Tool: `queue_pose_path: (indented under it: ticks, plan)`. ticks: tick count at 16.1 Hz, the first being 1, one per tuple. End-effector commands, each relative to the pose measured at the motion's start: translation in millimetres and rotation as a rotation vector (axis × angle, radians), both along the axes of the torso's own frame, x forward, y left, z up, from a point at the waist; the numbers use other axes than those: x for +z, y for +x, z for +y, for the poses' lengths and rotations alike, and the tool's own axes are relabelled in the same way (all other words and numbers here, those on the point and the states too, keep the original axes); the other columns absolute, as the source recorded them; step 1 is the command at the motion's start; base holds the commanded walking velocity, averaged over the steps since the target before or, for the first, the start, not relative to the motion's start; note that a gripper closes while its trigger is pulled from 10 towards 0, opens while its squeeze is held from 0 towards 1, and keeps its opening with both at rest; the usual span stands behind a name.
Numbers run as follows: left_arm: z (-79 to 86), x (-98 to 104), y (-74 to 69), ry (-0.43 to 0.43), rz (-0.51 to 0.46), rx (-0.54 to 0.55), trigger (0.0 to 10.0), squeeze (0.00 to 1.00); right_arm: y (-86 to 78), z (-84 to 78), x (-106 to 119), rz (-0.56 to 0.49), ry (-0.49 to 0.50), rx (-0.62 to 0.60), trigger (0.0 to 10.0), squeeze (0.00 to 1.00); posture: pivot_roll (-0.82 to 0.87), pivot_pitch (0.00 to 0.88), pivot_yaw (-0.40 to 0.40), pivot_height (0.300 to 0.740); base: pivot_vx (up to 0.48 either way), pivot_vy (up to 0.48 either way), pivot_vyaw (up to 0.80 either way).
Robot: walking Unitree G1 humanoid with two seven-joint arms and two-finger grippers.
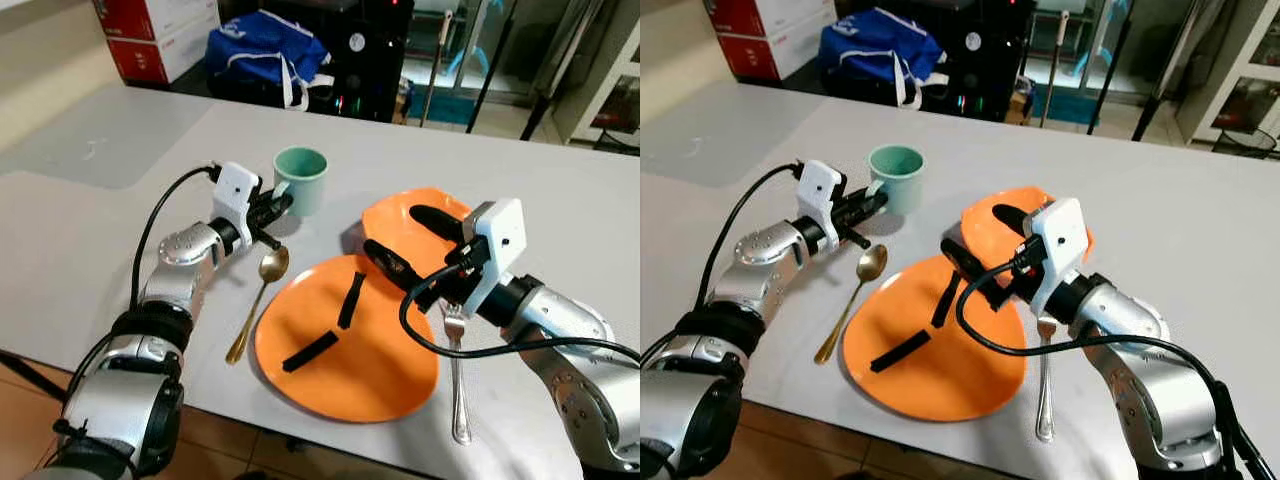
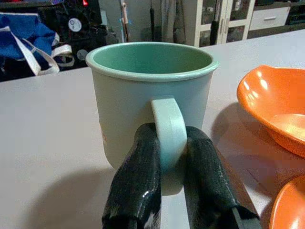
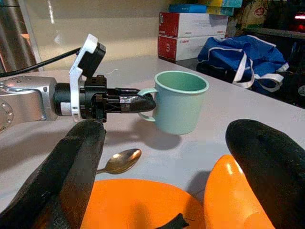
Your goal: Setting the table
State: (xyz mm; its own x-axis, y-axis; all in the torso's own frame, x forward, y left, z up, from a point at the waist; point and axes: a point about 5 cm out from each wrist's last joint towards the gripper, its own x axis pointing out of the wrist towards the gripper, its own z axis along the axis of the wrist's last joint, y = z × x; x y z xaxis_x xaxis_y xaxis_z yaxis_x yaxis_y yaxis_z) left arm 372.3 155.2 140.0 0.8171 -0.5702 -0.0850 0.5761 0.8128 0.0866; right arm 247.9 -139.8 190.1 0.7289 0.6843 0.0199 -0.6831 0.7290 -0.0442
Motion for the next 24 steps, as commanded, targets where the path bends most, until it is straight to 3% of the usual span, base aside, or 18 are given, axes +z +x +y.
queue_pose_path:
  ticks: [1, 13, 14, 15, 16, 24]
  plan:
    - [-1.8, 6, 2.6, -0.008, -0.019, -0.01, 10.0, 0.0, -3.0, 2.0, 4, -0.01, -0.006, 0.018, 10.0, 0.0, -0.05, 0.024, 0.015, 0.74, 0.0, 0.0, 0.0]
    - [-1.8, 6, 2.6, -0.008, -0.019, -0.01, 10.0, 0.0, -3.0, 2.0, 4, -0.01, -0.006, 0.018, 10.0, 0.0, -0.05, 0.024, 0.015, 0.74, 0.0, 0.0, 0.0]
    - [-3.3, 6, 3.6, -0.011, -0.017, -0.022, 10.0, 0.0, -3.6, 2.1, 4, -0.006, -0.008, 0.02, 10.0, 0.0, -0.05, 0.025, 0.015, 0.74, 0.0, 0.0, 0.0]
    - [-18.4, 17, 10.8, -0.023, -0.057, -0.049, 10.0, 0.0, -10.4, 4.4, 2, 0.005, 0.0, 0.004, 10.0, 0.0, -0.07, 0.086, 0.031, 0.74, 0.0, 0.0, 0.0]
    - [-22.6, 21, 12.7, -0.027, -0.069, -0.056, 10.0, 0.0, -12.2, 4.9, 2, 0.008, 0.003, -0.002, 10.0, 0.0, -0.07, 0.086, 0.031, 0.74, 0.0, 0.0, 0.0]
    - [-28.6, 19, 13.6, 0.035, -0.051, -0.105, 10.0, 0.0, -15.5, 6.0, 3, 0.0, 0.005, -0.026, 10.0, 0.0, -0.08, 0.087, 0.047, 0.74, 0.0, 0.0, 0.0]
